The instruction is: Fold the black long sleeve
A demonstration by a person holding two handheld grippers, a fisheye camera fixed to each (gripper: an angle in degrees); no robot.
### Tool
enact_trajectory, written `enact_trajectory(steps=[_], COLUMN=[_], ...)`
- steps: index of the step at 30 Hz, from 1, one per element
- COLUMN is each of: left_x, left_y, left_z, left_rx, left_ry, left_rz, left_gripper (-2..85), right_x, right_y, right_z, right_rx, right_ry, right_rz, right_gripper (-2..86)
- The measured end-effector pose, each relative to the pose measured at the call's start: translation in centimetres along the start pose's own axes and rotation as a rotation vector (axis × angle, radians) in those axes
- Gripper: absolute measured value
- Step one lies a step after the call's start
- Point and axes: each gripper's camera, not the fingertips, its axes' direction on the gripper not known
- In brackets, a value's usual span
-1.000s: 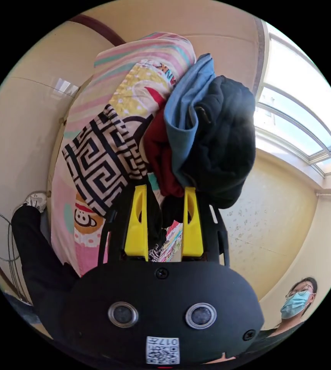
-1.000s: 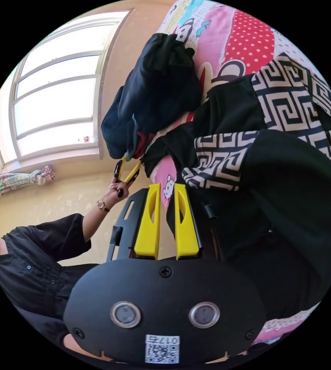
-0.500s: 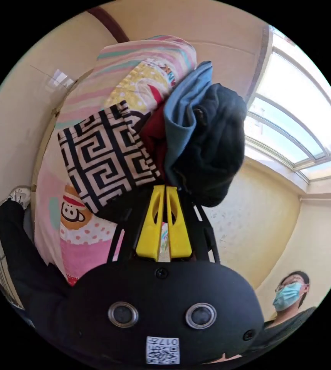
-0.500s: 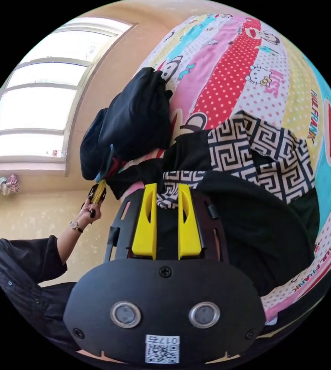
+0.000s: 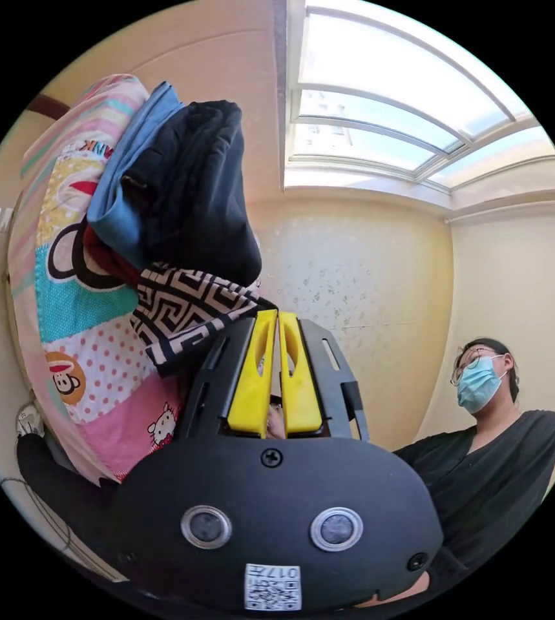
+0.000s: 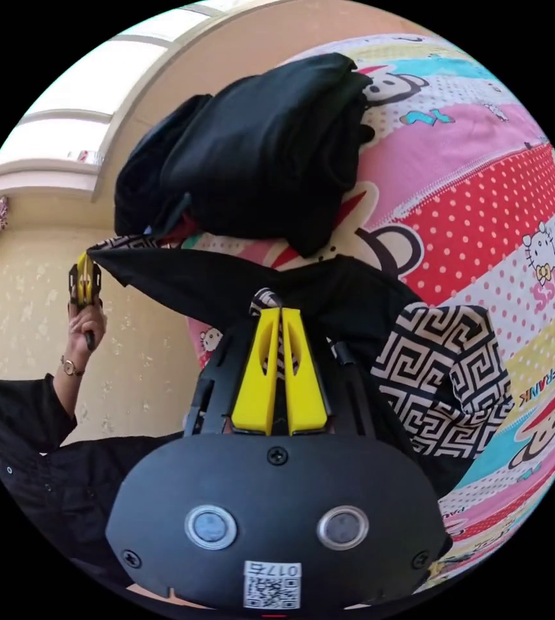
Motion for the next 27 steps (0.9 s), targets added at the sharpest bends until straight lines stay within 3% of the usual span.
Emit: enact_trajectory(steps=[5, 7, 10, 16, 18, 21, 23, 27], left_x=[3.2, 5.6, 11.2, 16.8, 11.9, 3.1, 1.0, -2.0], left_y=[2.0, 2.6, 4.7, 20.6, 30.5, 40.4, 42.3, 40.4], left_z=[2.2, 4.1, 10.8, 33.8, 41.2, 45.0, 43.8, 40.0], left_rx=[-0.033, -0.073, -0.271, -0.935, -1.23, -1.653, -1.667, -1.573], left_ry=[-0.017, -0.019, 0.006, -0.056, -0.23, -0.454, -0.479, -0.488], left_rz=[0.105, 0.186, 0.392, 0.838, 0.969, 1.031, 1.042, 0.715], left_gripper=[-0.9, -0.9, -0.9, -0.1, 1.9, 8.1, 8.8, 8.8], right_x=[4.0, 4.1, 4.5, 9.6, 11.3, 12.5, 12.5, 12.9], right_y=[-0.3, 2.1, 7.5, 24.9, 29.8, 36.2, 38.2, 38.0], right_z=[1.9, -1.8, -6.6, -10.5, -9.6, -9.0, -9.5, -11.8], right_rx=[-0.097, 0.055, 0.162, 0.275, 0.232, 0.226, 0.263, 0.343], right_ry=[-0.073, -0.152, -0.127, -0.136, -0.149, -0.161, -0.168, -0.111], right_rz=[0.151, 0.135, 0.177, 0.492, 0.623, 0.78, 0.819, 0.801], right_gripper=[8.2, 8.6, 8.3, 7.7, 7.7, 7.8, 7.9, 8.6])
